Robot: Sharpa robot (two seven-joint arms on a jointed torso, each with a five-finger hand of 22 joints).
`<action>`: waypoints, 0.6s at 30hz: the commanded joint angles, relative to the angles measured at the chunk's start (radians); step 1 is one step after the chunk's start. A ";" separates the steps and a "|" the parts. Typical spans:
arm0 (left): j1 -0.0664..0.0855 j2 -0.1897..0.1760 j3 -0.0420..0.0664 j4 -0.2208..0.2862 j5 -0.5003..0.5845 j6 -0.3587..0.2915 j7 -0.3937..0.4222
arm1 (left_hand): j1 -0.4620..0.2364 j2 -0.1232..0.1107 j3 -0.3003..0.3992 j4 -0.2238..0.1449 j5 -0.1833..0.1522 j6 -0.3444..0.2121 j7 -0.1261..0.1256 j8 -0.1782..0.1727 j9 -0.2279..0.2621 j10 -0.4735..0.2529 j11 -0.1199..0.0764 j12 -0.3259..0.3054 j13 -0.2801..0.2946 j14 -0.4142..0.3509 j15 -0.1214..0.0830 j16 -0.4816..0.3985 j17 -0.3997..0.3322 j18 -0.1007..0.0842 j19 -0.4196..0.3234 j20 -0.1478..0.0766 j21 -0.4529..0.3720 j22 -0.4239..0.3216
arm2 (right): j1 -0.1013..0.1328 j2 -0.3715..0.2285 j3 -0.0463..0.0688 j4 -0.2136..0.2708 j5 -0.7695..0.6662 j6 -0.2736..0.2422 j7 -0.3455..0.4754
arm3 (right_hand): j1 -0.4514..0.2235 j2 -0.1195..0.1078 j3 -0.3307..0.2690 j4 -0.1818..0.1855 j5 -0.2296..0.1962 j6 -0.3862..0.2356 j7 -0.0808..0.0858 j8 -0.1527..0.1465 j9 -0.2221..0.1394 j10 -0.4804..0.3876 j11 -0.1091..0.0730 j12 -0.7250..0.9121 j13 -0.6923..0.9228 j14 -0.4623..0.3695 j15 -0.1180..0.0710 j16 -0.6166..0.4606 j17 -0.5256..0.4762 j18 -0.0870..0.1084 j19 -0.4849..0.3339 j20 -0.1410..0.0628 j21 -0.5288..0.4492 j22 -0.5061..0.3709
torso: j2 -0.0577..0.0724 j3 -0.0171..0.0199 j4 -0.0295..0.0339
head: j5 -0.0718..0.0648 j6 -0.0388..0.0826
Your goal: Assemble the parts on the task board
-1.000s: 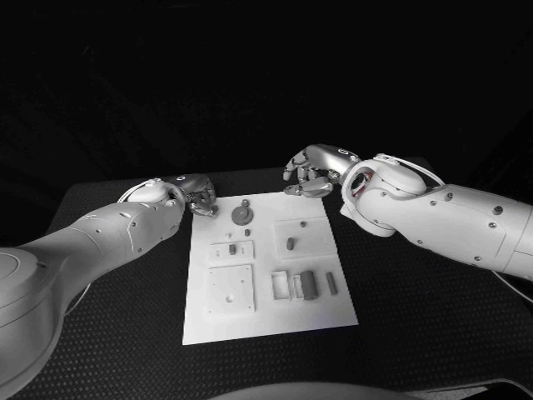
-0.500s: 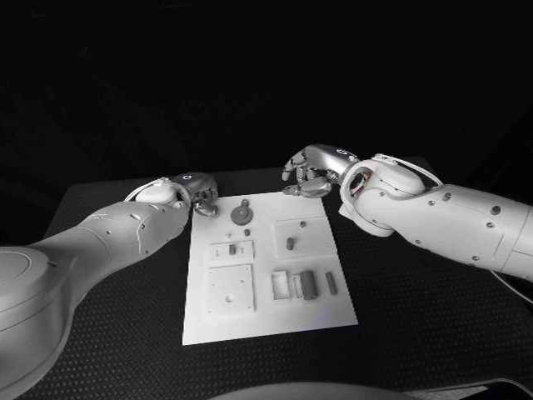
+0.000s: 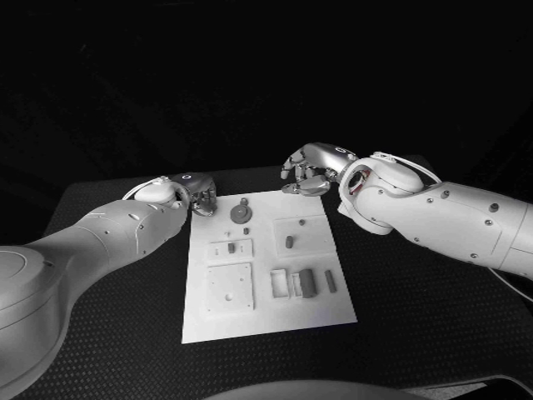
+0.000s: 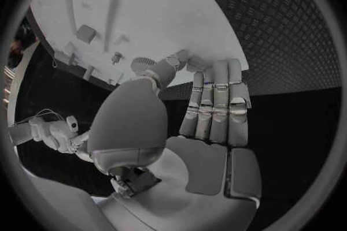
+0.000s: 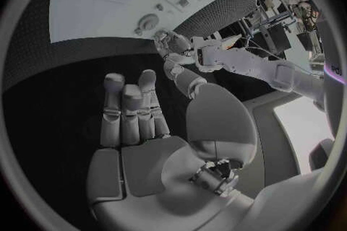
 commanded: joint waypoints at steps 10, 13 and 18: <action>-0.015 0.002 -0.003 -0.004 -0.049 0.054 -0.014 | 0.015 0.013 0.012 -0.019 0.047 0.009 0.012 0.003 -0.001 0.012 0.006 -0.013 0.004 0.018 0.003 -0.012 0.012 -0.006 0.013 -0.003 0.004 0.010 | 0.000 0.003 0.001 0.000 -0.002 0.011 0.005 | -0.006 0.003 0.000 0.008 0.001 0.001 0.007 -0.004 0.001 -0.002 0.000 -0.003 0.002 0.001 -0.005 -0.004 0.000 0.029 -0.001 -0.007 -0.005 0.008 | 0.001 -0.0008 -0.0013 | 0.000 -0.002; -0.023 0.005 -0.004 -0.007 -0.049 0.049 -0.013 | 0.017 0.013 0.013 -0.024 0.058 0.009 0.012 0.002 -0.001 0.013 0.006 -0.016 0.005 0.022 0.002 -0.012 0.015 -0.005 0.017 -0.004 0.005 0.012 | 0.000 0.005 0.001 0.000 -0.002 0.010 0.005 | -0.006 0.003 0.000 0.008 0.001 0.001 0.007 -0.004 0.001 -0.002 0.000 -0.003 0.002 0.001 -0.005 -0.004 0.000 0.029 -0.001 -0.007 -0.005 0.008 | 0.002 -0.0007 -0.0015 | -0.001 -0.002; -0.032 0.013 -0.004 -0.016 -0.049 0.023 -0.009 | 0.014 0.015 0.013 -0.024 0.063 0.015 0.015 0.004 0.000 0.022 0.006 -0.016 0.008 0.030 0.002 -0.012 0.020 -0.004 0.023 -0.005 0.007 0.016 | 0.000 0.005 0.001 0.000 -0.002 0.010 0.005 | -0.007 0.003 0.000 0.008 0.001 0.001 0.007 -0.004 0.001 -0.001 0.000 -0.003 0.002 0.001 -0.005 -0.004 0.000 0.029 -0.001 -0.007 -0.005 0.008 | 0.001 -0.0006 -0.0003 | -0.003 -0.004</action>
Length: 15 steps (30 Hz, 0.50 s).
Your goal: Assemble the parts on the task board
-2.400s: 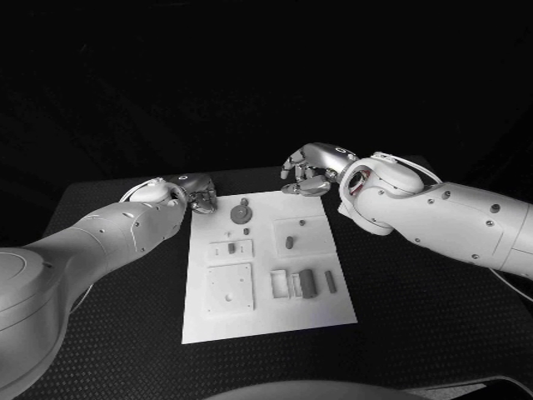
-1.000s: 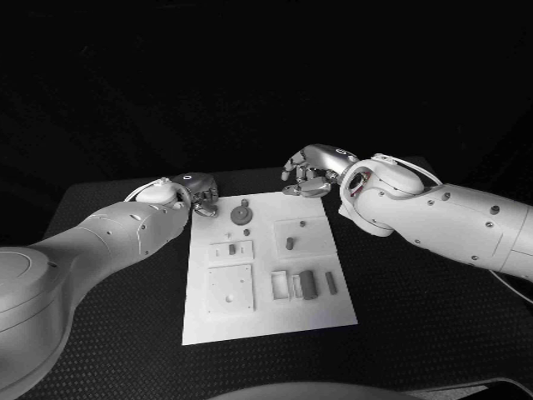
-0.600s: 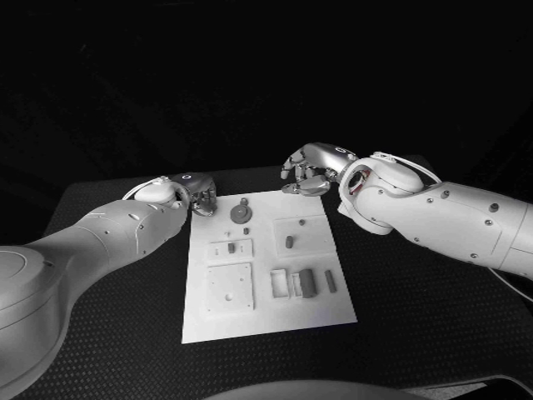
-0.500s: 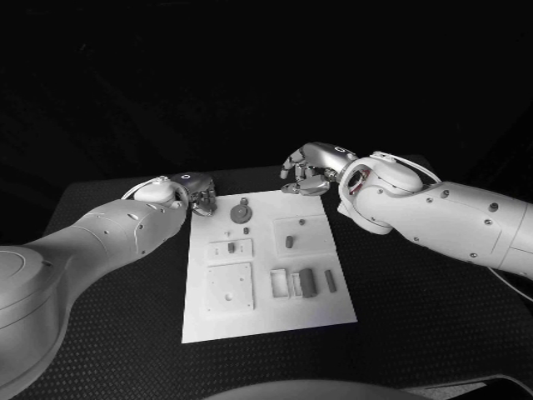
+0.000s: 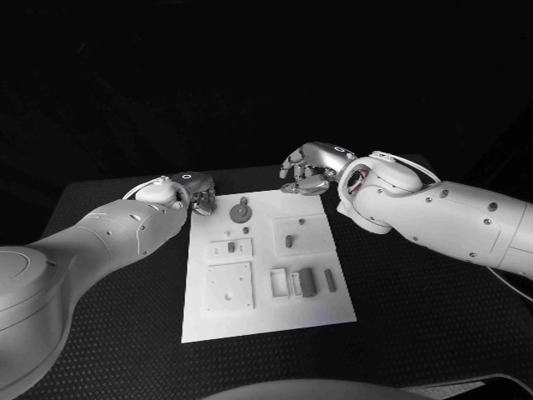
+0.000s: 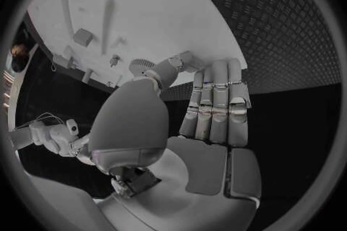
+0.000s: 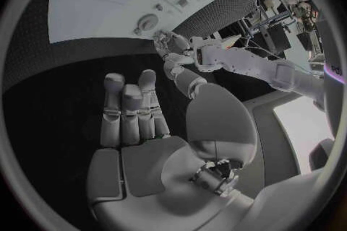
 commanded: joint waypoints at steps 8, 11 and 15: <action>-0.030 0.013 -0.007 -0.016 -0.015 0.029 -0.003 | -0.019 0.004 -0.004 0.006 0.035 0.016 0.007 0.006 0.002 0.030 0.000 -0.008 0.006 0.023 -0.003 -0.006 0.014 0.001 0.022 -0.004 0.008 0.010 | 0.000 0.005 0.001 0.000 -0.003 0.010 0.005 | -0.007 0.003 -0.001 0.008 0.001 0.002 0.007 -0.003 0.001 -0.001 0.000 -0.003 0.001 0.001 -0.005 -0.004 0.000 0.029 0.000 -0.009 -0.005 0.008 | 0.000 0.0013 0.0000 | -0.002 -0.001; -0.034 0.016 -0.007 -0.018 -0.015 0.025 0.000 | -0.017 0.007 -0.003 0.004 0.050 0.024 0.005 0.009 0.004 0.041 -0.003 -0.008 0.009 0.029 -0.005 -0.007 0.018 0.002 0.027 -0.005 0.008 0.014 | 0.000 0.006 0.001 -0.001 -0.003 0.010 0.005 | -0.007 0.003 0.000 0.008 0.001 0.002 0.007 -0.003 0.001 -0.001 0.000 -0.003 0.001 0.002 -0.005 -0.004 0.000 0.029 0.000 -0.009 -0.005 0.008 | 0.000 0.0010 -0.0004 | -0.002 -0.002; -0.041 0.019 -0.007 -0.021 0.008 0.015 0.013 | -0.015 0.009 -0.004 -0.002 0.074 0.046 -0.001 0.018 0.012 0.070 -0.010 -0.006 0.019 0.050 -0.013 -0.005 0.031 0.005 0.046 -0.012 0.014 0.024 | 0.000 0.007 0.001 -0.001 -0.003 0.010 0.005 | -0.007 0.004 0.000 0.008 0.001 0.002 0.007 -0.003 0.001 -0.001 0.000 -0.003 0.001 0.002 -0.005 -0.004 0.000 0.029 0.000 -0.009 -0.005 0.008 | 0.000 0.0011 0.0002 | -0.003 -0.003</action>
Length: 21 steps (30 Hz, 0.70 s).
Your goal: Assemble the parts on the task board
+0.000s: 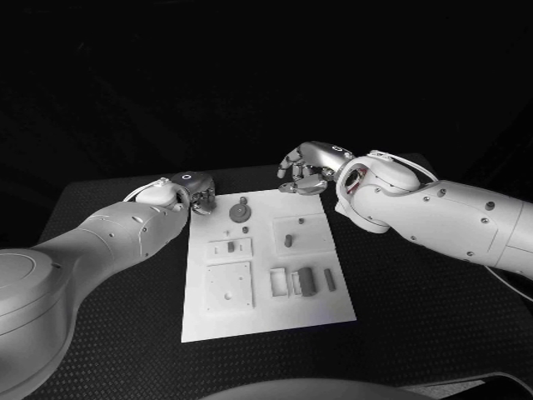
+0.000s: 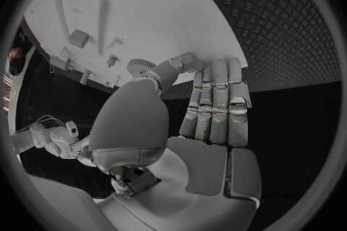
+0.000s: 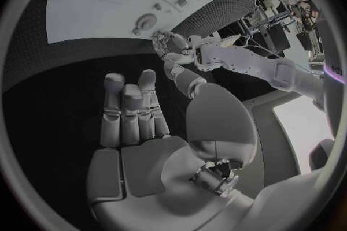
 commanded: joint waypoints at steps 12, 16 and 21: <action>-0.032 -0.004 -0.007 0.015 0.027 0.007 0.033 | -0.001 0.018 0.004 -0.019 0.103 0.050 -0.014 0.020 0.032 0.068 -0.021 0.002 0.042 0.035 -0.017 -0.003 0.036 0.002 0.034 -0.016 0.007 0.031 | 0.000 0.000 0.001 -0.001 -0.003 0.009 0.005 | -0.007 0.003 -0.001 0.008 0.001 0.002 0.007 -0.003 0.001 -0.001 0.000 -0.003 0.001 0.002 -0.006 -0.004 0.000 0.029 0.001 -0.009 -0.005 0.008 | -0.002 -0.0011 0.0027 | -0.002 0.000; -0.031 -0.013 -0.006 0.021 0.048 -0.034 0.045 | 0.000 0.016 0.004 -0.021 0.104 0.049 -0.014 0.019 0.034 0.068 -0.021 0.000 0.045 0.036 -0.018 -0.003 0.039 0.002 0.036 -0.018 0.008 0.033 | 0.000 -0.003 0.001 0.000 -0.003 0.009 0.005 | -0.007 0.003 -0.001 0.008 0.001 0.002 0.007 -0.003 0.001 -0.001 0.000 -0.003 0.001 0.002 -0.006 -0.004 0.000 0.029 0.001 -0.010 -0.005 0.008 | -0.002 -0.0014 0.0031 | -0.003 0.001; -0.029 -0.029 -0.006 0.033 0.072 -0.076 0.056 | 0.004 0.014 0.006 -0.024 0.106 0.049 -0.014 0.018 0.036 0.068 -0.021 -0.002 0.048 0.036 -0.018 -0.004 0.041 0.001 0.036 -0.018 0.007 0.035 | 0.000 -0.007 0.001 0.001 -0.003 0.006 0.005 | -0.007 0.003 -0.001 0.008 0.001 0.002 0.007 -0.003 0.001 -0.001 0.000 -0.003 0.001 0.002 -0.006 -0.004 0.000 0.029 0.001 -0.010 -0.005 0.008 | -0.002 -0.0011 0.0038 | -0.003 0.003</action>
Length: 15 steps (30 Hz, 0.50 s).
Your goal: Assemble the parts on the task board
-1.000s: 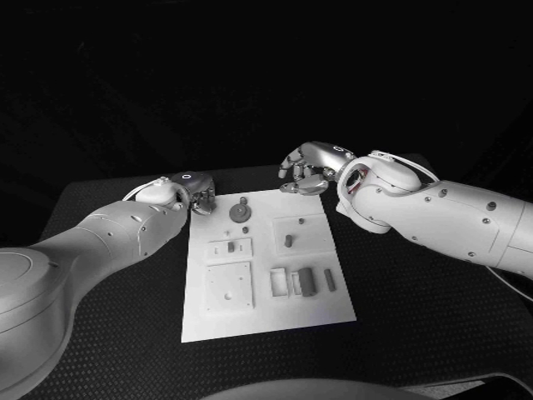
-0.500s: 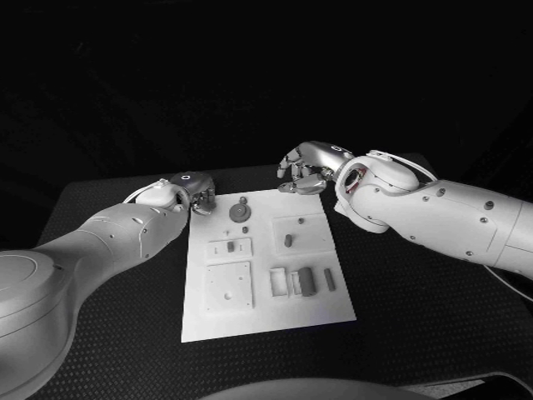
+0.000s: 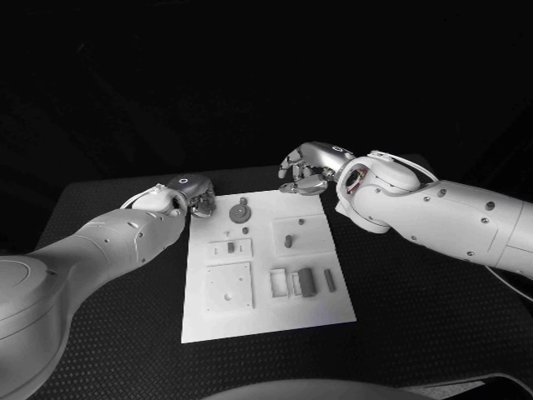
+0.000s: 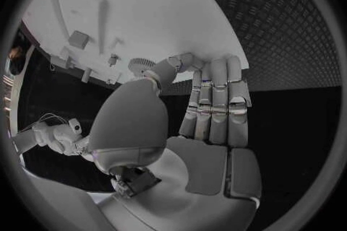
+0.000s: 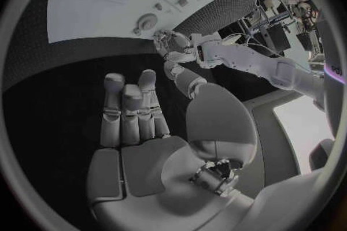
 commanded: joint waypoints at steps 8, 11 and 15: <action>-0.003 -0.031 -0.002 0.047 0.071 -0.045 0.041 | 0.004 0.004 0.001 -0.008 0.011 0.007 0.002 0.002 0.005 0.006 0.000 -0.001 0.006 0.007 0.001 -0.005 0.006 0.001 0.008 -0.001 0.002 0.004 | 0.000 -0.006 0.001 0.001 -0.003 0.004 0.004 | -0.007 0.003 0.002 0.005 0.001 0.000 0.009 -0.003 0.001 -0.001 0.000 -0.003 0.001 0.000 -0.007 -0.004 0.000 0.029 -0.002 -0.007 -0.005 0.008 | 0.000 -0.0002 0.0009 | 0.003 0.006; 0.001 -0.041 0.003 0.066 0.090 -0.050 0.044 | 0.004 0.004 0.002 -0.008 0.011 0.007 0.002 0.002 0.005 0.005 0.000 -0.001 0.007 0.007 0.001 -0.005 0.006 0.001 0.009 -0.001 0.002 0.005 | 0.000 -0.006 0.001 -0.002 0.000 0.003 0.005 | -0.007 0.003 0.002 0.005 0.001 0.000 0.009 -0.003 0.001 -0.001 0.000 -0.003 0.001 0.000 -0.007 -0.004 0.000 0.029 -0.002 -0.007 -0.005 0.009 | -0.001 -0.0002 0.0009 | 0.004 0.007; 0.004 -0.052 0.029 0.092 0.109 -0.052 0.046 | 0.004 0.004 0.003 -0.007 0.013 0.007 0.002 0.001 0.006 0.005 0.000 -0.003 0.008 0.007 0.001 -0.005 0.007 0.000 0.009 -0.001 0.002 0.006 | 0.000 -0.006 0.001 -0.009 0.027 0.002 0.005 | -0.006 0.003 0.002 0.005 0.001 0.000 0.009 -0.003 0.001 -0.001 0.000 -0.003 0.001 0.000 -0.007 -0.004 0.000 0.029 -0.002 -0.007 -0.005 0.009 | -0.002 0.0000 0.0005 | 0.008 0.008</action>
